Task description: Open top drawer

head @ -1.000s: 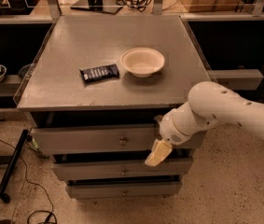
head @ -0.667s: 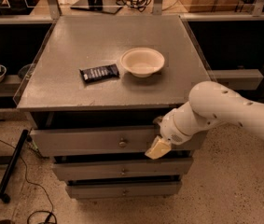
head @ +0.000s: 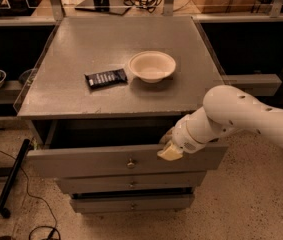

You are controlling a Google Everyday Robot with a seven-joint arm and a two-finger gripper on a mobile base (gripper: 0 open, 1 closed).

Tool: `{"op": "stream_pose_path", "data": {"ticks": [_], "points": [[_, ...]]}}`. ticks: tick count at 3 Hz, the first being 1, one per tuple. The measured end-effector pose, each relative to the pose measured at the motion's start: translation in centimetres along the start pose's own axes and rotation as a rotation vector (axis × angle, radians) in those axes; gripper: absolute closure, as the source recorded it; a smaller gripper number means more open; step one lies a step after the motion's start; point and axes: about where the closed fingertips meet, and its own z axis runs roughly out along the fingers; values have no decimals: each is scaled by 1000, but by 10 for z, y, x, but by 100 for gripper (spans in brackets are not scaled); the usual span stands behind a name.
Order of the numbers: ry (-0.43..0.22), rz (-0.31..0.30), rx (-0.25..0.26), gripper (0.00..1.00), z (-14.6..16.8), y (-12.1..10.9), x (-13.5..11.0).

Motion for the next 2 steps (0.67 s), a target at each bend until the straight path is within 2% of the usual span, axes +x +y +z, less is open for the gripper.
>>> {"op": "stream_pose_path", "data": {"ticks": [1,2], "points": [[0,0,0,100,0,0,0],[0,0,0,100,-8,-1,-2]]}}
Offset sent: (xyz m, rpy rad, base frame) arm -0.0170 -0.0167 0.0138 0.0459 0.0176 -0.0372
